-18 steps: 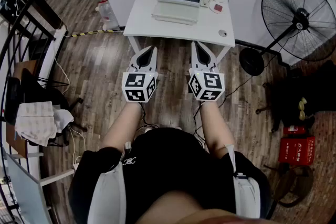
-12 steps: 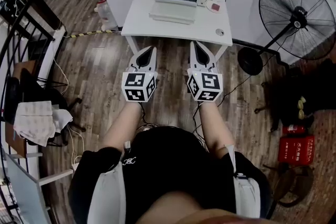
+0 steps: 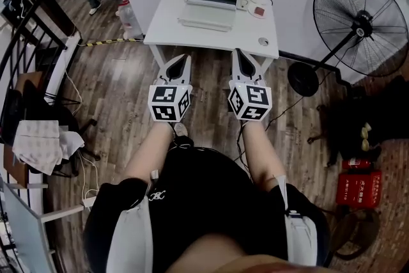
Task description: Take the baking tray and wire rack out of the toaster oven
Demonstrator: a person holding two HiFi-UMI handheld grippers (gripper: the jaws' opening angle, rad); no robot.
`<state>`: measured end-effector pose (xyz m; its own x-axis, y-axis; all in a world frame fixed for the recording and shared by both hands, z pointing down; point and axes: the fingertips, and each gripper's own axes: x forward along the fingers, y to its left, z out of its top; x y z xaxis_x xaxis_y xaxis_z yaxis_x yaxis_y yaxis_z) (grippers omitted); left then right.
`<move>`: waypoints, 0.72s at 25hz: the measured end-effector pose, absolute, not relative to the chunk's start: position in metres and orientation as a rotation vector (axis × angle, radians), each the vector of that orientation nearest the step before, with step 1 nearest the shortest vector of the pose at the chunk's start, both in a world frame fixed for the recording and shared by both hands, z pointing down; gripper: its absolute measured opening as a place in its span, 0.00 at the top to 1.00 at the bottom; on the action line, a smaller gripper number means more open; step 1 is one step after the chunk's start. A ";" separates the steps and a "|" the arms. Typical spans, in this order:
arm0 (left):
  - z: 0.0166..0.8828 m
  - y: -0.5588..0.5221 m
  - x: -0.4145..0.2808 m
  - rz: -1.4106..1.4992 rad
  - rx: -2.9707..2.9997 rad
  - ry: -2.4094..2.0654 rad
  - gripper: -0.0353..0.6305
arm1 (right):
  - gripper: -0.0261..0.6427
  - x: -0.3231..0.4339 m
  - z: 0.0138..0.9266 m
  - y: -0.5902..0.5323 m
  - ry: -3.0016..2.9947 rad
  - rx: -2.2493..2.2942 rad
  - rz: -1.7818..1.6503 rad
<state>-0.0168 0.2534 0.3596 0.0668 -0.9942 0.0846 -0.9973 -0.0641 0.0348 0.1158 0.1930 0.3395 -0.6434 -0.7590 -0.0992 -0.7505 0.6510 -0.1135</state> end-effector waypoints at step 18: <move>0.370 0.129 -0.076 0.077 2.231 -2.125 0.93 | 0.96 0.057 0.359 0.062 2.725 -1.310 -0.106</move>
<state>-0.0765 0.1293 0.3696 0.0488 -0.9958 0.0774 -0.9988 -0.0483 0.0086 0.0572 0.0618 0.3594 -0.6196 -0.7814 -0.0737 -0.7733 0.6238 -0.1132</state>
